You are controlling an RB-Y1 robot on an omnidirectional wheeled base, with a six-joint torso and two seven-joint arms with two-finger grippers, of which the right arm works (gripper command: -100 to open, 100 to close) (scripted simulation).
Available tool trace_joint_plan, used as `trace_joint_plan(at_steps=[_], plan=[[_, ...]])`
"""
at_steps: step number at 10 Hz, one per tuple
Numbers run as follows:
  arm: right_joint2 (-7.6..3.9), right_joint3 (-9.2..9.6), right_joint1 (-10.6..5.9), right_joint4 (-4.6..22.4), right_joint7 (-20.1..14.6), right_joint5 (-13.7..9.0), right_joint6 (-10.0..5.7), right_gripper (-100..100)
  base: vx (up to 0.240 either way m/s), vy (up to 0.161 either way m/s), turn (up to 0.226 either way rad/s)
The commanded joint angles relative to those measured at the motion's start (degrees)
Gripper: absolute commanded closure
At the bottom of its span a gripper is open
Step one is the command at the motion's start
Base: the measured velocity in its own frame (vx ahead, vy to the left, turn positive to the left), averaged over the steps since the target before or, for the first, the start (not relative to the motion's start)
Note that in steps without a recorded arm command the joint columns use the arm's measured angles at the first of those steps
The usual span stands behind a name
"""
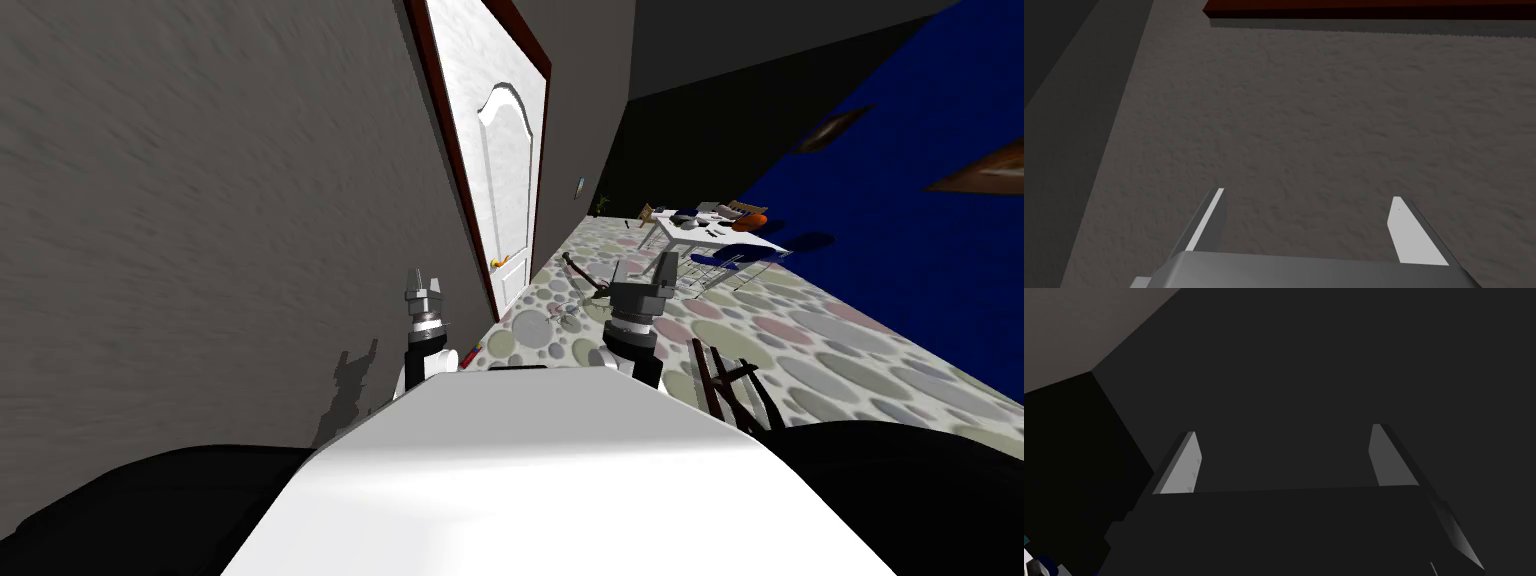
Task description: Pull the door open
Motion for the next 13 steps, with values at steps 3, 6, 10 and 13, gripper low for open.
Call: trace_joint_plan(at_steps=[3, 6, 10, 13], plan=[[-1.11, 0.63, -1.62, 3.93, -0.91, 0.09, -0.31, -100, 0.049, -0.014, 0.129], [-2.3, 1.32, -3.41, 8.26, -1.91, 0.19, -0.66, -100, 0.06, -0.024, 0.132], [-4.36, 2.56, -6.6, 15.6, -3.7, 0.37, -1.28, -100, 0.078, -0.03, 0.174], [-5.56, 3.28, -8.47, 19.95, -4.74, 0.47, -1.64, -100, 0.058, -0.032, 0.115]])
